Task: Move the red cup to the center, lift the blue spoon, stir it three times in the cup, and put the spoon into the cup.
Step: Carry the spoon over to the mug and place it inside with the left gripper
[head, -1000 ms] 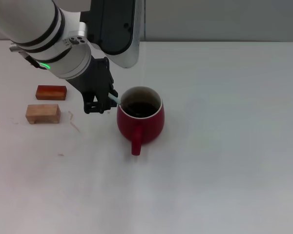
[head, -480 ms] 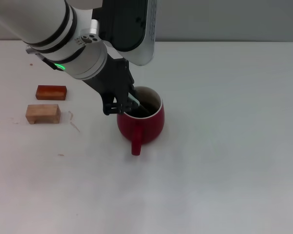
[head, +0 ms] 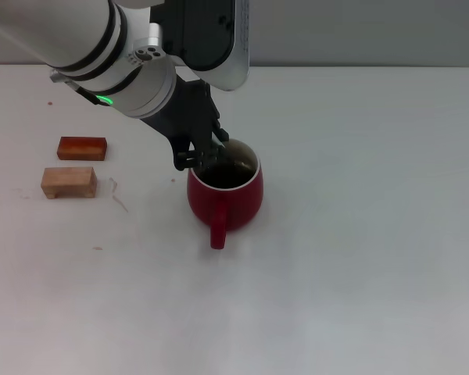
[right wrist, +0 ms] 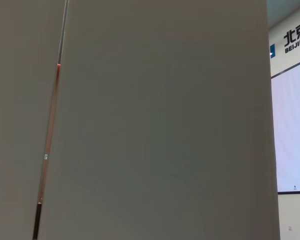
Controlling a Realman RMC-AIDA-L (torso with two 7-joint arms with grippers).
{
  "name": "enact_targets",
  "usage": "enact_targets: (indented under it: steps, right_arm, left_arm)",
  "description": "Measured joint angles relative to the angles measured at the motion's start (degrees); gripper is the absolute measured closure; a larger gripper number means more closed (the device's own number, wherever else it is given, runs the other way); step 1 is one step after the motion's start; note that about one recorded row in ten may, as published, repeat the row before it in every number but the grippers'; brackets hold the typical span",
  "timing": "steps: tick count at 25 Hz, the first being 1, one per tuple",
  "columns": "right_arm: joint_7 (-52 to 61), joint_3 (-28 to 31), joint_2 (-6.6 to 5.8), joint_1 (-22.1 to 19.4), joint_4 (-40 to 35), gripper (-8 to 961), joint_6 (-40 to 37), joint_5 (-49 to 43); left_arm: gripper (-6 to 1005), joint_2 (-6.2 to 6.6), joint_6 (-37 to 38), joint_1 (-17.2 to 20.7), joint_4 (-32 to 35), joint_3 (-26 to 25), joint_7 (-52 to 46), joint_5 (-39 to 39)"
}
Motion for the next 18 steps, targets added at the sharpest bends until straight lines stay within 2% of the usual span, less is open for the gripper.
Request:
enact_targets:
  steps: [11, 18]
  right_arm:
    - [0.0, 0.0, -0.29, 0.0, 0.0, 374, 0.1, 0.0]
    - [0.0, 0.0, -0.37, 0.0, 0.0, 375, 0.2, -0.1]
  left_arm:
    - [859, 0.33, 1.1, 1.0, 0.6, -0.5, -0.8, 3.2]
    - [859, 0.33, 5.0, 1.3, 2.2, -0.5, -1.0, 3.5]
